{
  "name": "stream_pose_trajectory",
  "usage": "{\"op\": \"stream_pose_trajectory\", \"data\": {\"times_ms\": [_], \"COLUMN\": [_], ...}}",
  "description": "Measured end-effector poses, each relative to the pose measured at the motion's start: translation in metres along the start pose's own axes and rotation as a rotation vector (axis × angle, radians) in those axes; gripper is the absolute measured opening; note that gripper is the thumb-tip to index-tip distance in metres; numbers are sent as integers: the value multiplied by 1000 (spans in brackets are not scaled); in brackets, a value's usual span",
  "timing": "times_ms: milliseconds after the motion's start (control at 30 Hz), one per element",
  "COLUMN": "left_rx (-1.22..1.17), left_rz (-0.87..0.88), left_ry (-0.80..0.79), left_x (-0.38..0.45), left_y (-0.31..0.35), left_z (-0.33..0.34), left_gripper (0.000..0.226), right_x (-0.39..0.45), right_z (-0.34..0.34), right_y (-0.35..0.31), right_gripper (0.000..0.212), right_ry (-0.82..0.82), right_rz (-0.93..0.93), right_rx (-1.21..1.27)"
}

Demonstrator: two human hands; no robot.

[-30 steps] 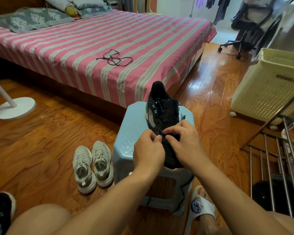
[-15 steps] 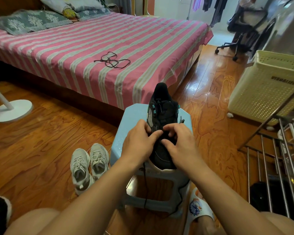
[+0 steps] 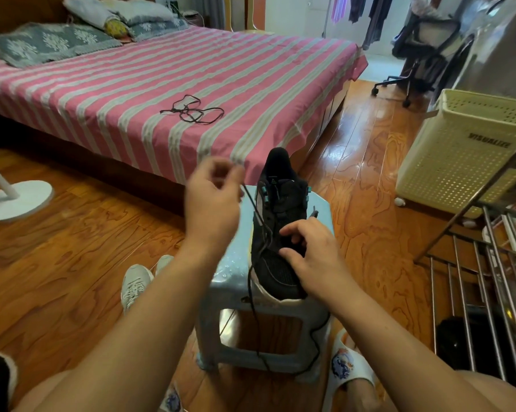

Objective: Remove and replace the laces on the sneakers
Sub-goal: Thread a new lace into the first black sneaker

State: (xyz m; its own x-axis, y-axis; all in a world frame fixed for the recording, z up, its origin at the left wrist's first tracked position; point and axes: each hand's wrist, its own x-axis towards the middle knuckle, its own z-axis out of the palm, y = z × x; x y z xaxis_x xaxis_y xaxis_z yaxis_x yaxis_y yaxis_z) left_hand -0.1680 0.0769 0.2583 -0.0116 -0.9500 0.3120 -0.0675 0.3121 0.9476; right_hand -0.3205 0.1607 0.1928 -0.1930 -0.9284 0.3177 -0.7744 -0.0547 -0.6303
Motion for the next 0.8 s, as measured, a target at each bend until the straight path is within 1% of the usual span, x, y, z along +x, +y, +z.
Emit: {"op": "stream_pose_trajectory", "data": {"times_ms": [100,133,167,200,233,300,333,367,400,433,467,500,533,567,600,633,733,800], "left_rx": [-289,-351,-387,-403,-396,-349,-343,-319,-253,-151,-68,-27,-42,-54,-53,6,273,368], "left_rz": [13,-4,-38,-80,-119,-150,-142,-119,-88,-66,-79,-134,-211,-267,-272,-218,18,75], "left_ry": [292,319,285,195,73,-177,-262,-302,-305,-296,-294,-315,-348,-393,-428,-446,-530,-567], "left_x": [30,36,37,35,29,14,6,1,-4,-8,-11,-15,-18,-20,-21,-20,-12,-7], "left_y": [14,14,12,12,14,23,29,33,34,30,22,14,7,2,1,3,14,26], "left_z": [-31,-40,-46,-48,-47,-37,-30,-22,-15,-10,-7,-6,-5,-5,-4,-3,15,32], "left_gripper": [10,10,9,8,6,4,4,6,8,12,13,13,13,13,13,12,10,14], "right_x": [0,0,-1,-1,-1,1,2,2,2,-1,-5,-11,-18,-24,-28,-30,-23,-6], "right_z": [-4,-6,-8,-9,-11,-13,-12,-13,-14,-16,-19,-21,-24,-28,-33,-38,-46,-46], "right_y": [2,2,1,-1,-5,-14,-16,-17,-14,-11,-8,-6,-4,-4,-7,-11,-17,-23], "right_gripper": [28,30,31,33,35,45,46,43,39,40,47,59,69,72,70,65,50,38], "right_ry": [-32,-12,27,67,77,21,27,92,182,231,196,78,-57,-150,-188,-190,-135,-41], "right_rz": [13,32,52,61,55,23,33,90,203,356,500,593,644,675,693,700,657,631], "right_rx": [39,86,140,179,186,127,101,95,126,180,230,244,235,236,262,297,297,297]}}
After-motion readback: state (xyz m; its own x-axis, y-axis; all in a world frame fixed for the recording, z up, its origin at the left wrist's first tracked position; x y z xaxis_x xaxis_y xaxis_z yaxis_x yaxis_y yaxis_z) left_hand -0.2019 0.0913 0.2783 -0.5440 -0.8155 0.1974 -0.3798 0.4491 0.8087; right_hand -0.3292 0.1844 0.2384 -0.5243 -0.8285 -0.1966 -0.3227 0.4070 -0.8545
